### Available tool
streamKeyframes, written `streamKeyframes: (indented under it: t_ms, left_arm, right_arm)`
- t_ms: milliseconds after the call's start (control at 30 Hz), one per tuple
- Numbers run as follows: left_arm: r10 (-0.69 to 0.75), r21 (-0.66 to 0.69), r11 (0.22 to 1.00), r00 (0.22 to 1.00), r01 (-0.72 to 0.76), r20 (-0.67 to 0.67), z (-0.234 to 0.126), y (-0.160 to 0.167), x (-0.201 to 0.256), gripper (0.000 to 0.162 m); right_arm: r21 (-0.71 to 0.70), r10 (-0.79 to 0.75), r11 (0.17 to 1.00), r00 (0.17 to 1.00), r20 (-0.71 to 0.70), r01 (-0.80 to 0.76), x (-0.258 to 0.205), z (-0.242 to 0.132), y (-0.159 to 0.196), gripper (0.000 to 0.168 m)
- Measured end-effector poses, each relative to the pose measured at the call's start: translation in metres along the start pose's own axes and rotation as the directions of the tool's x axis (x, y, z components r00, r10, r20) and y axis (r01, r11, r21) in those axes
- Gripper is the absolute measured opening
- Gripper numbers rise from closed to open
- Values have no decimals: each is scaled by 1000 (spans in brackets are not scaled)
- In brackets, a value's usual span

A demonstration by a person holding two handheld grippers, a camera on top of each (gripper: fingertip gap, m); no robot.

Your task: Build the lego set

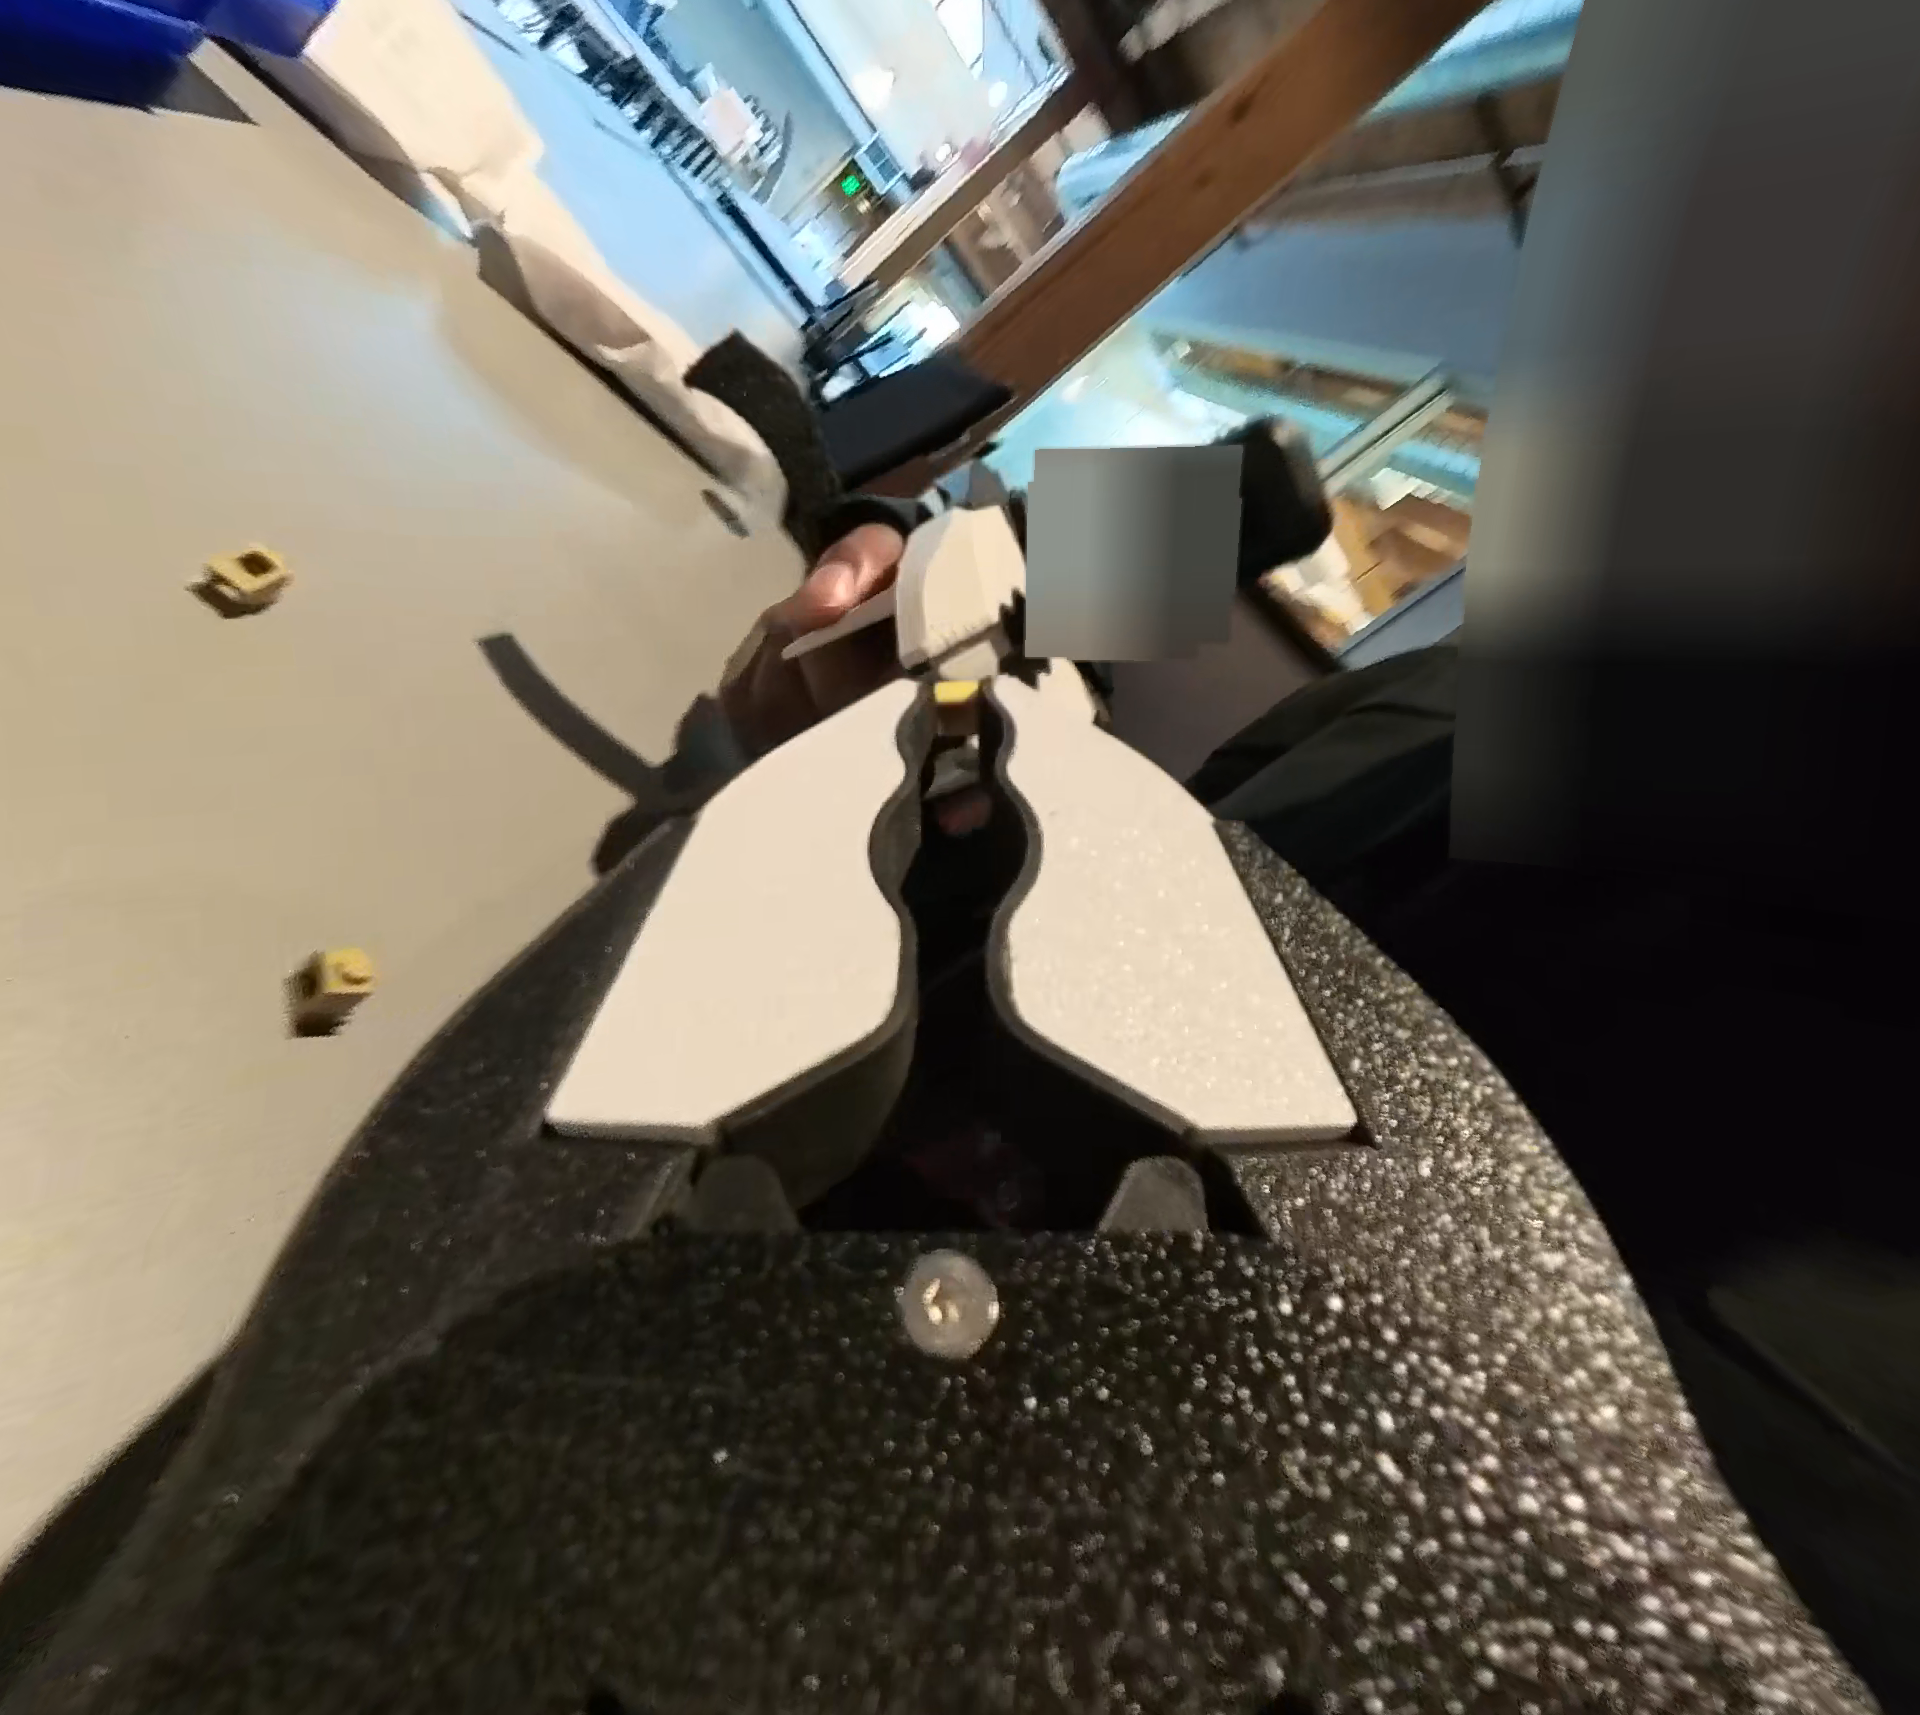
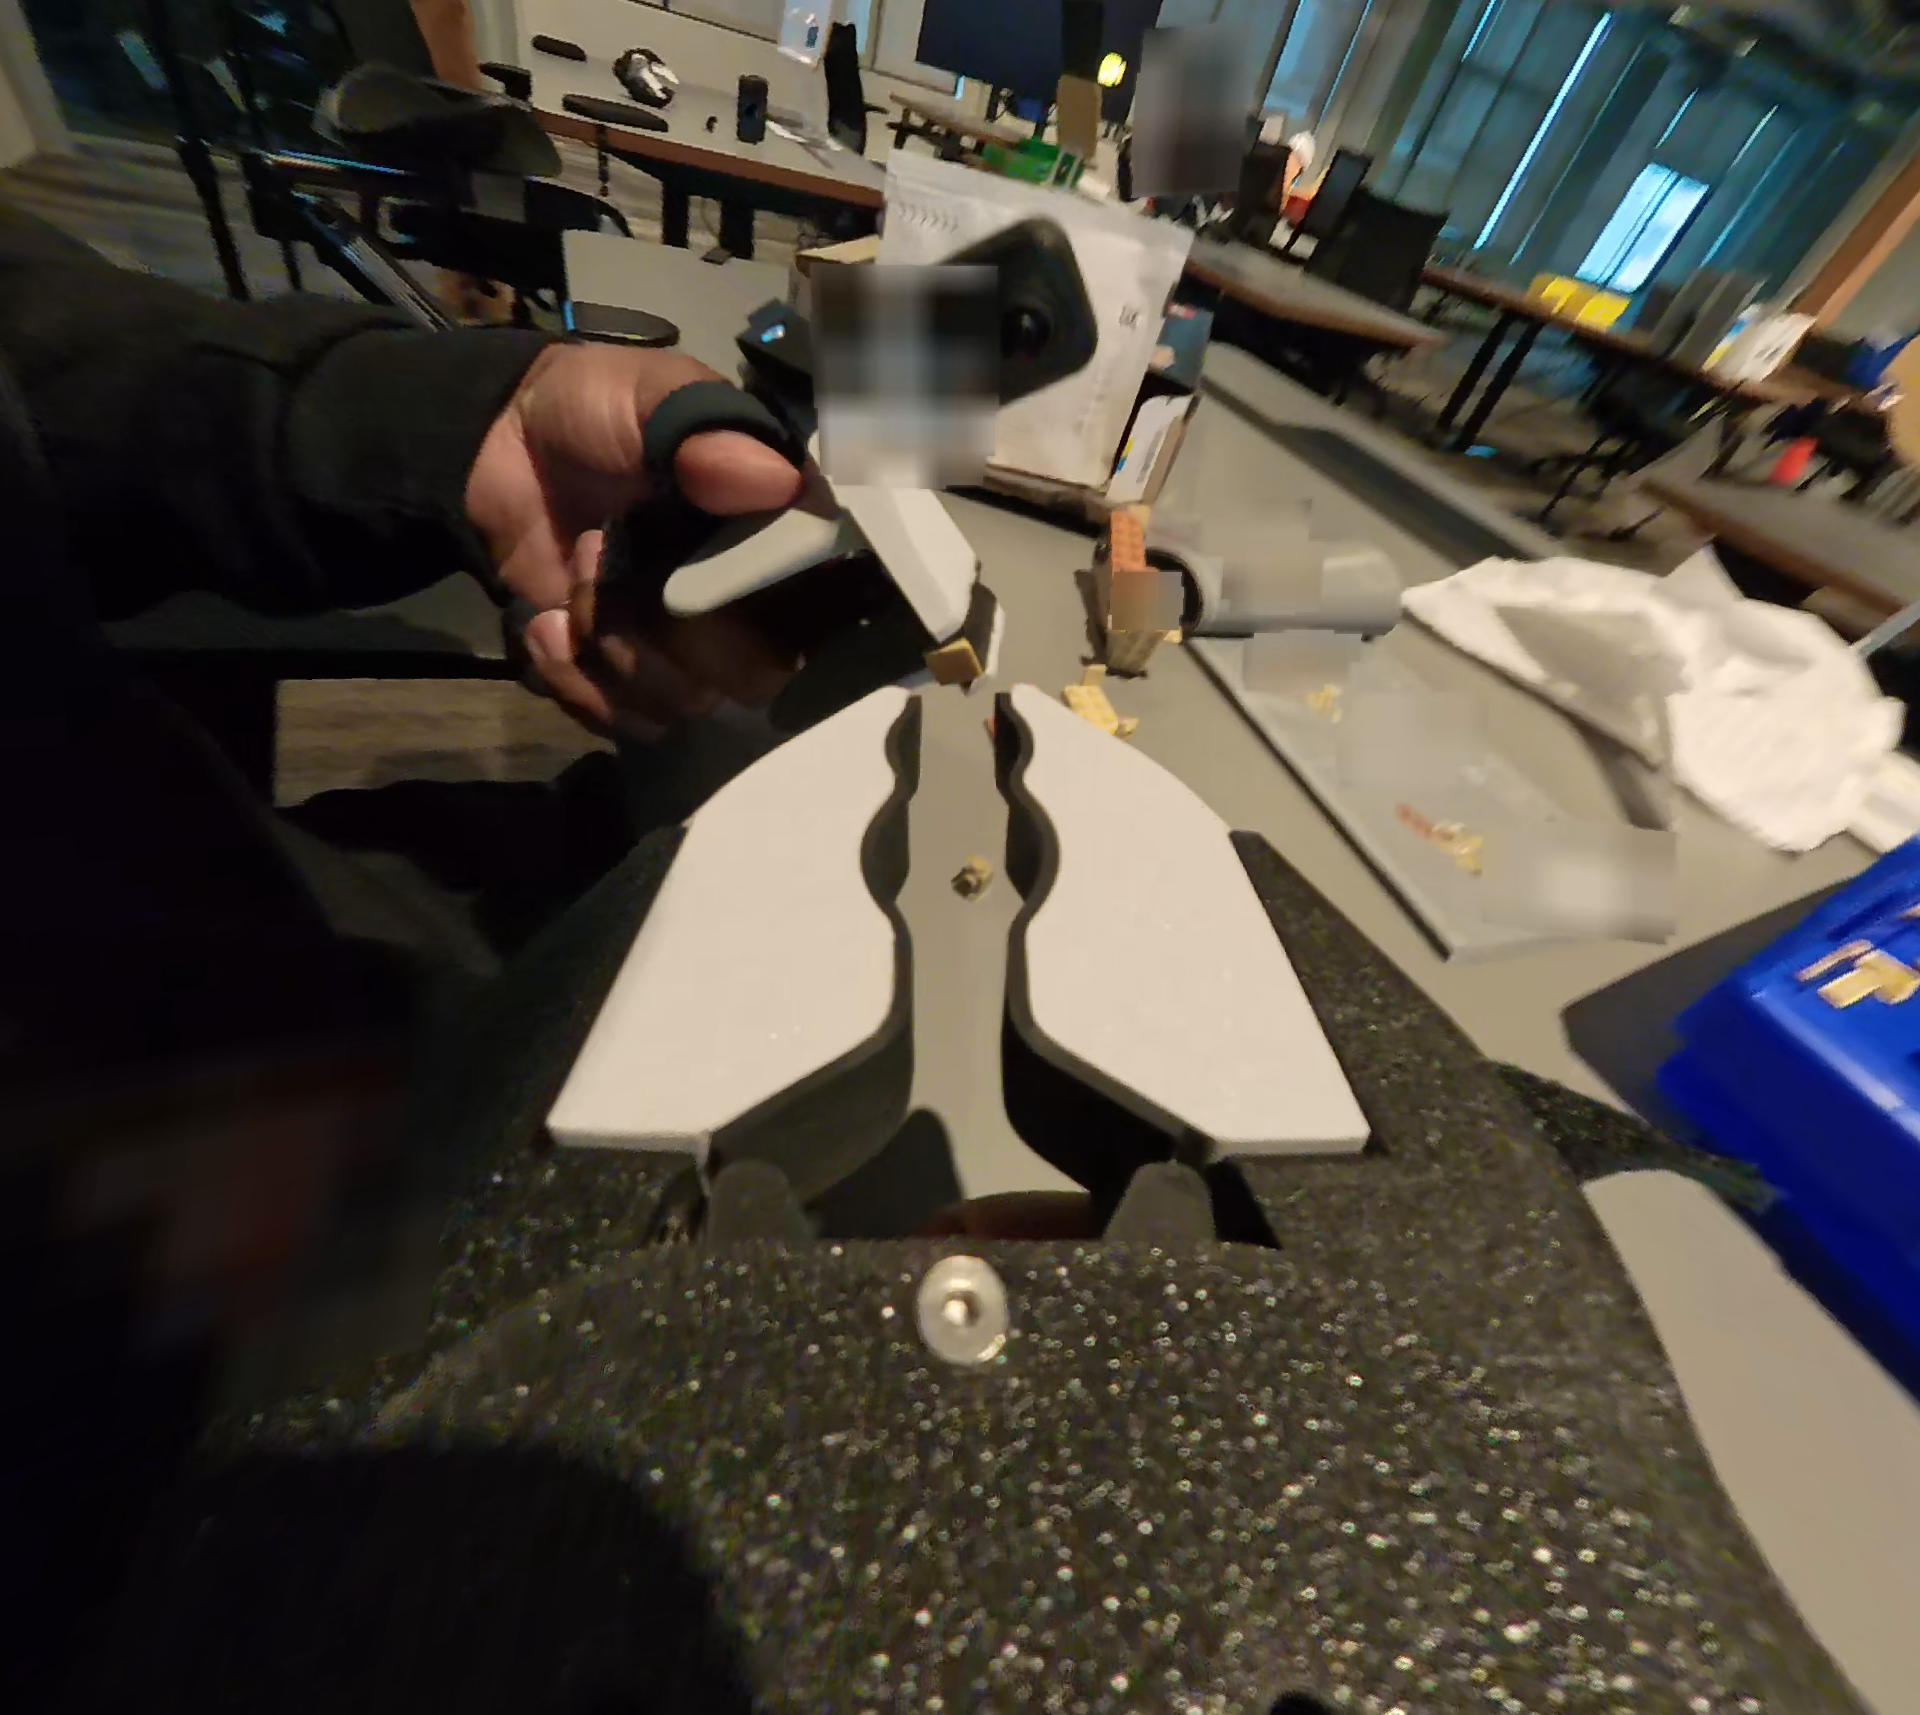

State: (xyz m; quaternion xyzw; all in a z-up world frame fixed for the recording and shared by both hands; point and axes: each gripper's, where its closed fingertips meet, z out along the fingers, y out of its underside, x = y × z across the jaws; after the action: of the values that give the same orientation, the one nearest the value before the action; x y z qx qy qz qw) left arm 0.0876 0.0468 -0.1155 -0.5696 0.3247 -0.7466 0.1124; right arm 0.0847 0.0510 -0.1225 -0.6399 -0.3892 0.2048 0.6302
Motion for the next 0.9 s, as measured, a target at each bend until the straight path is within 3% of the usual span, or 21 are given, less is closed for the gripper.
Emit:
streamKeyframes:
  t_ms: [900]
  left_arm:
    - [-81,-51,996,993,77,-82,6,11,5,7]
  right_arm:
    - [21,-133,991,991,4,133,-10,-1,-4,10]
